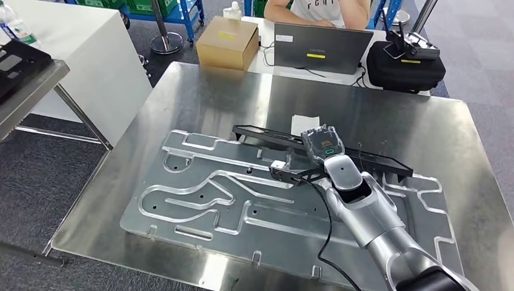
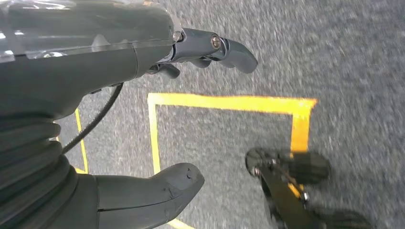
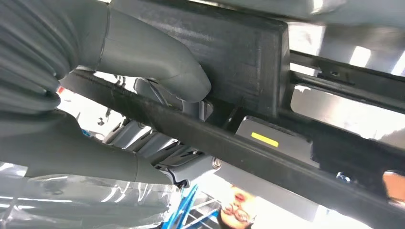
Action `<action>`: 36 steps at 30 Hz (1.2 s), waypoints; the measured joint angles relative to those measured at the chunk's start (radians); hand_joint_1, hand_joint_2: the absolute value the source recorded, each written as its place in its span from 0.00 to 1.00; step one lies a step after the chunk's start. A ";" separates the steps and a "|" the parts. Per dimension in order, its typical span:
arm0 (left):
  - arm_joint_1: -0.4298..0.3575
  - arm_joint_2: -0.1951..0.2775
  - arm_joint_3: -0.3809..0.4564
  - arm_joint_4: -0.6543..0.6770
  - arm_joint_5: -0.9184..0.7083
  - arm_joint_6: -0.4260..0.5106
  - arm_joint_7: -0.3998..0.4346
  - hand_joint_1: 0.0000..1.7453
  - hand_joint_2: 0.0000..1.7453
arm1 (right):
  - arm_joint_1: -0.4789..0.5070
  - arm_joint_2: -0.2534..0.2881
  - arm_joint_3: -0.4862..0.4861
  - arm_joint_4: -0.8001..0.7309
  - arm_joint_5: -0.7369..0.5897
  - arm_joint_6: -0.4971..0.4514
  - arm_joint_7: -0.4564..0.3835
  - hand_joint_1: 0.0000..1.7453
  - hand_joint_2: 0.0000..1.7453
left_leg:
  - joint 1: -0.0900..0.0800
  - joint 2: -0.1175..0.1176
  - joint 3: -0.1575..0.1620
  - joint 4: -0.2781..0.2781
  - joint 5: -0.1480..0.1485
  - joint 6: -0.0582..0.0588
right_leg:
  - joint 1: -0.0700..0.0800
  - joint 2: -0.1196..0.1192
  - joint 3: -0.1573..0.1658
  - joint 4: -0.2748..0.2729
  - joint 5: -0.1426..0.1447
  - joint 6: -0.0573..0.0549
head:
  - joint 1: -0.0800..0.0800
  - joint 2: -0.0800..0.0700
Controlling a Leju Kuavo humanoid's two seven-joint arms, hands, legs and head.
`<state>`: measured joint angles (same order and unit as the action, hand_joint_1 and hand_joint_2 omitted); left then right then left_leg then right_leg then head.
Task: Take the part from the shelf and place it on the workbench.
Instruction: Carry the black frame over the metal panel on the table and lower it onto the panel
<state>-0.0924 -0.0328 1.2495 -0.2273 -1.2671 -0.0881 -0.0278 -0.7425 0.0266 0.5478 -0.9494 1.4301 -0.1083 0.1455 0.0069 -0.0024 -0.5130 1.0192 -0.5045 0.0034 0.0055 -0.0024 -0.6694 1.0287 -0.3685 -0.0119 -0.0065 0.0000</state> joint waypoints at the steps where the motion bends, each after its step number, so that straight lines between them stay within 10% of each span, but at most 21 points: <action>1: -0.001 -0.001 0.000 0.000 0.000 0.000 0.000 0.00 1.00 | 0.000 0.000 0.000 0.000 -0.001 0.001 0.003 1.00 1.00 | 0.002 0.002 -0.004 -0.007 0.009 0.005 | -0.001 0.002 -0.005 0.003 -0.004 0.006 | -0.001 0.000; 7: -0.001 -0.005 0.000 0.000 0.000 -0.002 0.003 0.00 1.00 | -0.004 -0.001 0.003 0.005 -0.006 0.001 0.015 1.00 1.00 | 0.011 0.009 -0.060 -0.019 0.064 0.023 | -0.019 0.004 -0.083 0.255 -0.176 0.036 | 0.004 0.000; 13: -0.001 -0.007 0.000 0.000 0.000 -0.003 0.003 0.00 1.00 | -0.015 0.003 0.009 0.007 -0.007 -0.004 0.024 1.00 1.00 | 0.015 0.007 -0.089 -0.007 0.088 -0.004 | -0.022 0.002 0.119 -0.005 -0.114 0.032 | 0.004 0.000; 17: 0.000 -0.007 0.000 0.000 0.000 -0.003 0.003 0.00 1.00 | -0.016 0.006 0.014 0.008 -0.007 -0.005 0.025 1.00 1.00 | 0.016 0.006 -0.102 0.007 0.083 -0.029 | -0.020 0.001 0.115 -0.023 -0.105 -0.001 | 0.003 0.000; 22: 0.001 -0.007 0.000 0.000 0.000 -0.003 0.003 0.00 1.00 | -0.016 0.010 0.016 0.010 -0.007 -0.005 0.026 1.00 1.00 | 0.019 0.005 -0.208 0.275 -0.059 -0.039 | -0.013 -0.001 0.095 -0.025 -0.088 -0.026 | -0.004 0.000; 24: 0.002 -0.007 0.000 0.000 0.000 -0.003 0.003 0.00 1.00 | -0.016 0.010 0.016 0.011 -0.007 -0.005 0.026 1.00 1.00 | 0.018 0.006 -0.181 0.247 -0.026 -0.037 | -0.009 -0.001 0.091 -0.020 -0.087 -0.025 | -0.004 0.000; 28: 0.002 -0.005 0.000 0.000 0.000 -0.003 0.003 0.00 1.00 | -0.019 0.010 0.016 0.011 -0.007 -0.005 0.026 1.00 1.00 | 0.010 0.003 -0.054 0.023 0.047 -0.021 | -0.006 0.000 0.082 -0.008 -0.087 -0.013 | -0.004 0.000; 32: 0.001 -0.005 0.000 0.000 0.000 -0.003 0.003 0.00 1.00 | -0.021 0.011 0.016 0.011 -0.007 -0.006 0.027 1.00 1.00 | 0.010 0.005 -0.053 -0.004 0.053 0.001 | -0.007 0.003 0.071 0.003 -0.091 0.009 | -0.004 0.000; 36: 0.001 -0.006 0.000 0.001 0.000 -0.003 0.003 0.00 1.00 | -0.020 0.010 0.017 0.013 -0.007 -0.006 0.028 1.00 1.00 | 0.014 0.009 -0.060 -0.014 0.065 0.017 | -0.013 0.003 -0.025 0.204 -0.200 0.025 | 0.004 0.000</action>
<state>-0.0918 -0.0385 1.2497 -0.2267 -1.2673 -0.0912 -0.0248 -0.7622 0.0370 0.5650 -0.9359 1.4233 -0.1142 0.1734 0.0213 0.0067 -0.5729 1.0053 -0.4400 0.0207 -0.0072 0.0010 -0.6942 1.2331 -0.5685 0.0134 -0.0028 0.0000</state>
